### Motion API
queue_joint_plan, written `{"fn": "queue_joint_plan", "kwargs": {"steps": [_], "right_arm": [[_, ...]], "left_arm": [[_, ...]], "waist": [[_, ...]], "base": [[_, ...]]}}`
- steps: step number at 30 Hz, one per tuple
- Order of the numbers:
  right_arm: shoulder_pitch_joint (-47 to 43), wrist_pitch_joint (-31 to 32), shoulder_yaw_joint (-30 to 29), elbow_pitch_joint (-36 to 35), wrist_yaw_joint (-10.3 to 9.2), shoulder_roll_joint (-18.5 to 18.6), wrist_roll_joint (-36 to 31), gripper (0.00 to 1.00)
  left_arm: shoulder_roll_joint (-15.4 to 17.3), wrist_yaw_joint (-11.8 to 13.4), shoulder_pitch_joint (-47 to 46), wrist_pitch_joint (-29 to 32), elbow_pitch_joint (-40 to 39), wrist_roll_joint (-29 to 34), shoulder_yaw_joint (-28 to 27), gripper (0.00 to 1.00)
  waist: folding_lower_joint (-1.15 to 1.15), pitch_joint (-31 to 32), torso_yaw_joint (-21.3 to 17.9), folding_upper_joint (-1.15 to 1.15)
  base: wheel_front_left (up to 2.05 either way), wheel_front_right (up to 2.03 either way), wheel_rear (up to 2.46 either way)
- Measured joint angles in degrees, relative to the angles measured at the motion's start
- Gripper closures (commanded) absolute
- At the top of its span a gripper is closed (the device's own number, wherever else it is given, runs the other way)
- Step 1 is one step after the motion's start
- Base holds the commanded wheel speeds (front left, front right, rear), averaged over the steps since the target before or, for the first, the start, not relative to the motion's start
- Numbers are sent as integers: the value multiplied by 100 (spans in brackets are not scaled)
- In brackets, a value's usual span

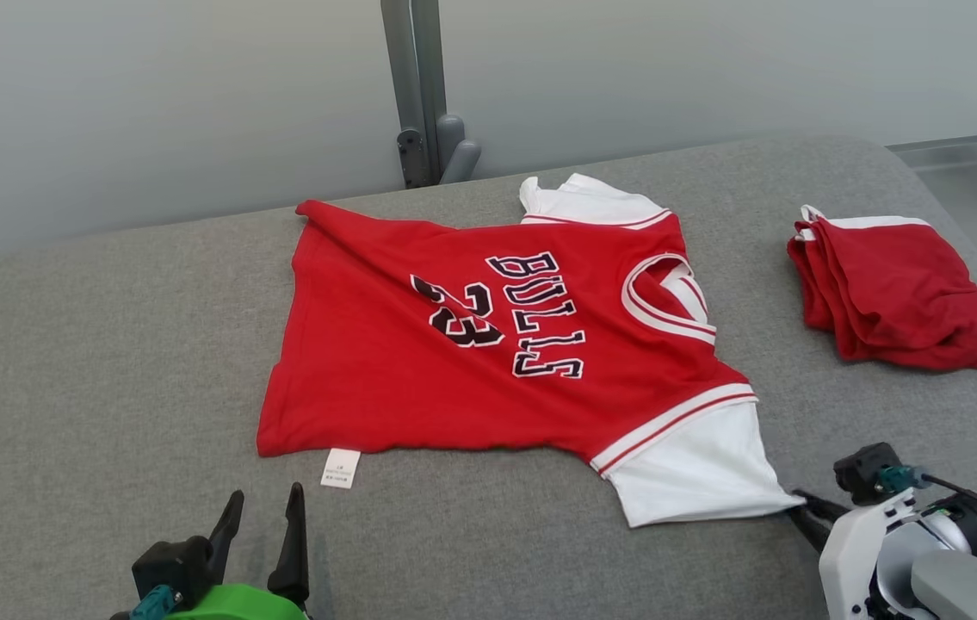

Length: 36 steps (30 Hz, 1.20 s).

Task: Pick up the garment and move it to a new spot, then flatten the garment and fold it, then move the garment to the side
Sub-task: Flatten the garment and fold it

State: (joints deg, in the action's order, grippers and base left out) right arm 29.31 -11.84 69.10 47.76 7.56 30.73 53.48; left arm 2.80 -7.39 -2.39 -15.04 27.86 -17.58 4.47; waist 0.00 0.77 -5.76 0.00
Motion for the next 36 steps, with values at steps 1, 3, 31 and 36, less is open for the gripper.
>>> {"fn": "queue_joint_plan", "kwargs": {"steps": [1,3,31,36], "right_arm": [[0,-82,-98,48,-1,-14,18,0],[-3,-222,-327,104,-3,-41,38,0],[-2362,-321,-6391,-2802,-4,-2199,-4294,0],[-2572,-321,-6453,-2837,-3,-2388,-4373,0]], "left_arm": [[1,0,-1,0,1,0,8,0],[0,0,0,0,4,2,19,0],[0,167,227,0,-358,370,-426,0],[-1,247,338,0,-425,482,-474,0]], "waist": [[0,4,0,0],[0,5,7,0],[0,161,91,0],[0,199,170,0]], "base": [[0,0,0],[0,0,0],[0,0,0],[0,0,0]]}}
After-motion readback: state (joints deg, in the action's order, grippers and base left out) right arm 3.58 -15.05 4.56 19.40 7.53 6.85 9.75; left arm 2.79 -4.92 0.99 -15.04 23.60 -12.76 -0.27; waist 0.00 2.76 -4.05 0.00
